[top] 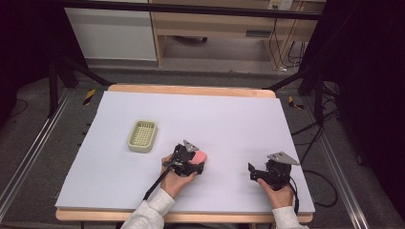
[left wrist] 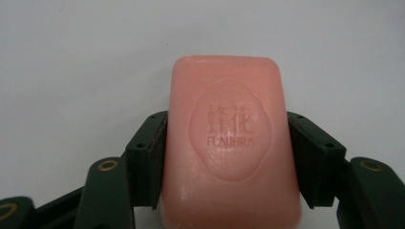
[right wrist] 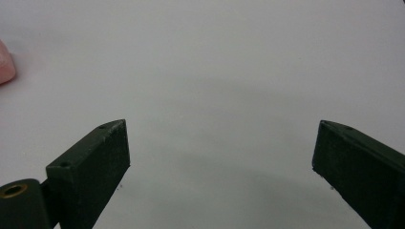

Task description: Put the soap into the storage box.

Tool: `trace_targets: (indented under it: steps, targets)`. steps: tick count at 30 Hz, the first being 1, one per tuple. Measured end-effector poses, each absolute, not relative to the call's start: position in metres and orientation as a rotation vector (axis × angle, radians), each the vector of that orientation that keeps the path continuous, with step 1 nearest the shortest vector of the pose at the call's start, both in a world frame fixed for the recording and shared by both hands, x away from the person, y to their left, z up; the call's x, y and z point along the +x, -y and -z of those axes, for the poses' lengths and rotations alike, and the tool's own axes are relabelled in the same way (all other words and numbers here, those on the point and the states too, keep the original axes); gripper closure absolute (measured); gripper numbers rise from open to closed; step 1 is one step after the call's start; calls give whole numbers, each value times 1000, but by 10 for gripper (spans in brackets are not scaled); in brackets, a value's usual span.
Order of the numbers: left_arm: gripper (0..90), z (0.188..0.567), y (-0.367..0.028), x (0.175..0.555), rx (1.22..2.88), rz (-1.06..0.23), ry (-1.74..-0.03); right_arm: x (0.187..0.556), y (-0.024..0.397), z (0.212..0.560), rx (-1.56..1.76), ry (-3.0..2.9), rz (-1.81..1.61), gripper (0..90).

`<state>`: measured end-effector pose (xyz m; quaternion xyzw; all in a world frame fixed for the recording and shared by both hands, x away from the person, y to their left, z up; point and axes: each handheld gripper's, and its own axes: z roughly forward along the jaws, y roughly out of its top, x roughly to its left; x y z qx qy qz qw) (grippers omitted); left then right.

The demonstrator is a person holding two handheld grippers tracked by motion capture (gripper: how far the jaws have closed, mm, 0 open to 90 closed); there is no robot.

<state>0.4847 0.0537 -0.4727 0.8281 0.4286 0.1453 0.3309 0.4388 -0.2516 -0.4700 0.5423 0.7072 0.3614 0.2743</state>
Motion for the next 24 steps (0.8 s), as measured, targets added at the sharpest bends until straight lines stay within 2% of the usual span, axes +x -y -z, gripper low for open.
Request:
trace_targets:
  steps: [24]
  targets:
    - [374,439,-95,481,2121,-417,-1111,439,252,470,1458,-1901,-972,57]
